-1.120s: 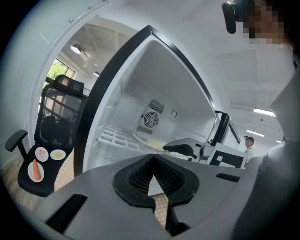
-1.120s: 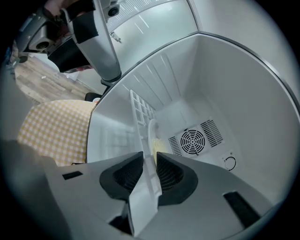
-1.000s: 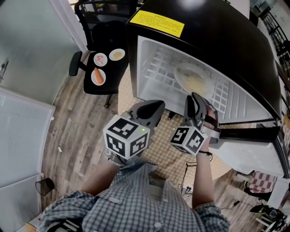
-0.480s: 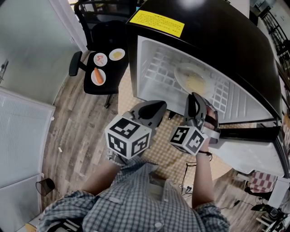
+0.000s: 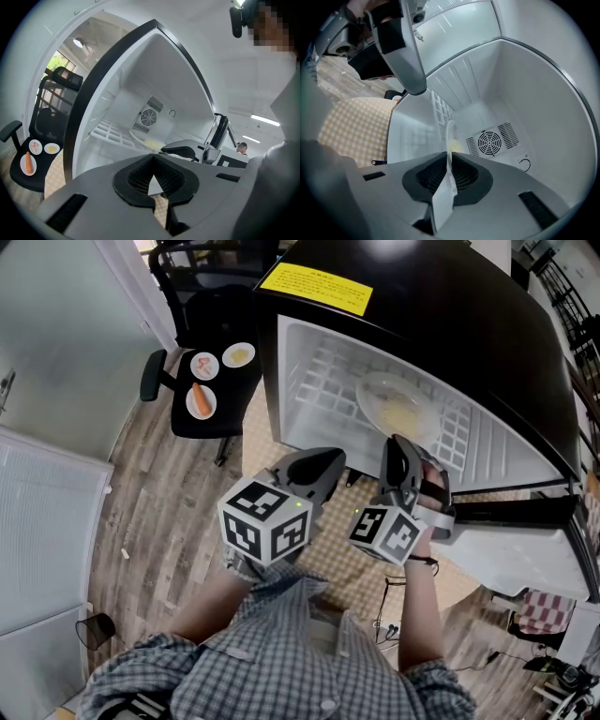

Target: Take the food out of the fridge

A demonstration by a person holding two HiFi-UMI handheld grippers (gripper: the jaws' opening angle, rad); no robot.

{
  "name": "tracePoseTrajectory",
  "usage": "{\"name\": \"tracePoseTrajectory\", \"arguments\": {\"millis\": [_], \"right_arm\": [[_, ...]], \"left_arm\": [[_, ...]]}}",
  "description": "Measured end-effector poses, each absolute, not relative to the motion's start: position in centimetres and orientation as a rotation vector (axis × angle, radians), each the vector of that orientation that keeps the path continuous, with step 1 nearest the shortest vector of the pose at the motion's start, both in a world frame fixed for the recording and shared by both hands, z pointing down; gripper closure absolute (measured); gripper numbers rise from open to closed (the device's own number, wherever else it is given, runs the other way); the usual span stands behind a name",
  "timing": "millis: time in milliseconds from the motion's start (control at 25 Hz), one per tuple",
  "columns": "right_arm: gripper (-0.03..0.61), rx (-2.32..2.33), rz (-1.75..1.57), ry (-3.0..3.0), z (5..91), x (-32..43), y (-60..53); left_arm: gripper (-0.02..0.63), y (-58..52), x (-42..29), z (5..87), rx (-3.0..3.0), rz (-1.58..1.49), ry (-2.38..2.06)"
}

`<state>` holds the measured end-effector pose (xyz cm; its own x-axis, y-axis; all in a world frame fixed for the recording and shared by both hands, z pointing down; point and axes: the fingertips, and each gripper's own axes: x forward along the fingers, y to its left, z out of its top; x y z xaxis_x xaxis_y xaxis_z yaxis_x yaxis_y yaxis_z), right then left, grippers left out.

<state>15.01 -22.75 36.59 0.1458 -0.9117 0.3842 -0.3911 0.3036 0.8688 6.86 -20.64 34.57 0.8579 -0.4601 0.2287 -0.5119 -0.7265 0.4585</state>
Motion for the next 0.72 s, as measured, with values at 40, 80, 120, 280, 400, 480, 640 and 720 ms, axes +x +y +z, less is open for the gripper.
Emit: {"name": "tracePoseTrajectory", "arguments": {"millis": [40,80,120,280,400,480,640,720], "right_arm": [[0.545,1.277,-0.584,-1.446,36.6,15.0,-22.6],[0.546,1.272,-0.585,-1.449,36.6,14.9,-22.4],[0.546,1.269,-0.585,-1.453,36.6,14.8,-22.3],[0.546,1.268,-0.586,-1.465,36.6,14.7,-21.8],[0.546,1.291,-0.556,-1.509,36.6,14.7,-21.6],[0.546,1.332,-0.487,-1.595,36.6,14.5,-21.4],[0.545,1.519,-0.257,-1.833,35.5,14.5,-20.5],[0.545,1.629,-0.081,-1.972,35.2,14.9,-20.2]], "left_arm": [[0.607,-20.6,6.9,34.6,2.513,0.136,-0.706],[0.607,-20.5,7.0,34.6,2.514,0.138,-0.704],[0.607,-20.5,7.0,34.7,2.514,0.14,-0.702],[0.607,-20.3,7.4,34.7,2.511,0.138,-0.69],[0.607,-20.4,7.7,34.8,2.505,0.133,-0.68],[0.607,-20.6,7.8,35.0,2.493,0.127,-0.68],[0.607,-20.9,8.2,35.3,2.472,0.12,-0.677],[0.607,-21.1,8.5,35.3,2.473,0.114,-0.664]]}}
